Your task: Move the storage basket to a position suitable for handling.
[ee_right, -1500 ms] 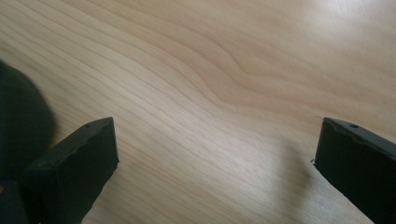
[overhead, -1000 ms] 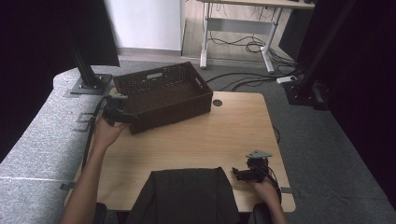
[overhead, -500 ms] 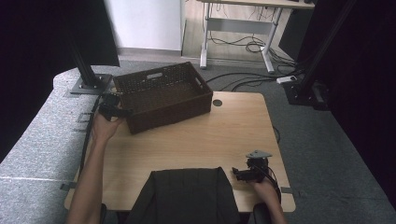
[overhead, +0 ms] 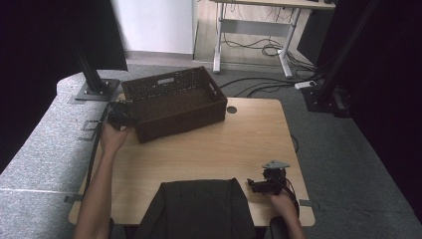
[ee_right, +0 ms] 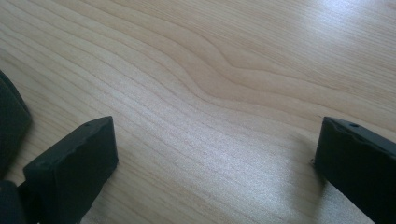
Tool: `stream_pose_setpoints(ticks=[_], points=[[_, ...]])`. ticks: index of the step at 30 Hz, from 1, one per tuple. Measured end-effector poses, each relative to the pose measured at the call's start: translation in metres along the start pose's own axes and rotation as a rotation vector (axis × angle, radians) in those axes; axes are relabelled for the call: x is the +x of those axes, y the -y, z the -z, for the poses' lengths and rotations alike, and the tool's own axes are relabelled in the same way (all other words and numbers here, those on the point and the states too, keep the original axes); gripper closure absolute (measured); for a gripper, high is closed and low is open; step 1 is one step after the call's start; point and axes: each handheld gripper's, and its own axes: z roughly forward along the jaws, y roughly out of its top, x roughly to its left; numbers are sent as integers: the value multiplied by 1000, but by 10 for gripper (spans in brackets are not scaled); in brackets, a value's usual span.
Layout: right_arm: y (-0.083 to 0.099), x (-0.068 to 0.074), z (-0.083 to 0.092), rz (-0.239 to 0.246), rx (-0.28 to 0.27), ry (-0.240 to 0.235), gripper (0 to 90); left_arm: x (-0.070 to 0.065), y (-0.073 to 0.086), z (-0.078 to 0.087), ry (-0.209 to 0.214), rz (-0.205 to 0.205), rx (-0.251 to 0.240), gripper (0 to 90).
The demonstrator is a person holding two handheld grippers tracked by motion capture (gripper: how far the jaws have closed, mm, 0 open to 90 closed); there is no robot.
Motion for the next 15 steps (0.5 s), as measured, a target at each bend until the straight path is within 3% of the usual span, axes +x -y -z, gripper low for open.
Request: stream_pose_setpoints(ticks=[6,9,15], points=[[0,0,0,-1,0,0,0,1,2,0,48,15,-4,675],[0,0,0,0,0,0,0,-3,4,1,86,-10,-17,687],[0,0,0,0,0,0,0,-12,8,2,121,-35,-33,705]])
